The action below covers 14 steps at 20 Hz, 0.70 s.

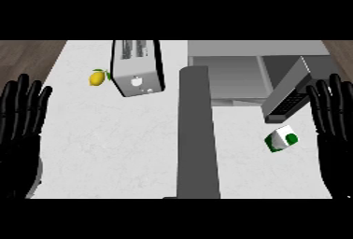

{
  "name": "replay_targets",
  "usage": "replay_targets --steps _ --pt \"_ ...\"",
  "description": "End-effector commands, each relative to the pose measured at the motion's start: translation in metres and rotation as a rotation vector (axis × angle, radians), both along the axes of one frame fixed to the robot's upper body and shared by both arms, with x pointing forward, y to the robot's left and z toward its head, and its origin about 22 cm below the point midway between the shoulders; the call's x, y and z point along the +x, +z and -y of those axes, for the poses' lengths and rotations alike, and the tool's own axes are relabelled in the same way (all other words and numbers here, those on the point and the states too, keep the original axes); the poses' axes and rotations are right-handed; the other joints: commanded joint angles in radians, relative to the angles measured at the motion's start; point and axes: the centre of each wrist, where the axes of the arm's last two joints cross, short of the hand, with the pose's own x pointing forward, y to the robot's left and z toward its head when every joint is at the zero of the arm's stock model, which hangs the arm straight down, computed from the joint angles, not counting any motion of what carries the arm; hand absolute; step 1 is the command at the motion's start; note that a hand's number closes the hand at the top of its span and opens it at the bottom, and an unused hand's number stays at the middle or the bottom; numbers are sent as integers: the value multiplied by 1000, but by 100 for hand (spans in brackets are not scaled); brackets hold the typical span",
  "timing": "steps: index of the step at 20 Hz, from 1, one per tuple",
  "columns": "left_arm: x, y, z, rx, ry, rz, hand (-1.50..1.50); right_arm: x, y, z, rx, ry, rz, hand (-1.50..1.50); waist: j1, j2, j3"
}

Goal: Pick up the milk, place it into the microwave and close the microwave

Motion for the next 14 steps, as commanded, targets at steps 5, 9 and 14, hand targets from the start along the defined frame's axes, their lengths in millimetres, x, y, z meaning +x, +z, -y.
replay_targets --steps 5,9,14 --pt "17 8 -25 30 -93 1 -150 2 -8 60 -72 26 -5 -150 -8 32 -27" --pt "7 -20 -22 -207 -192 -96 -150 1 -4 65 -5 151 -48 -150 -5 30 -27" --pt "-22 12 -56 -196 -227 -125 -150 4 0 93 -35 106 -85 -150 3 29 -27"
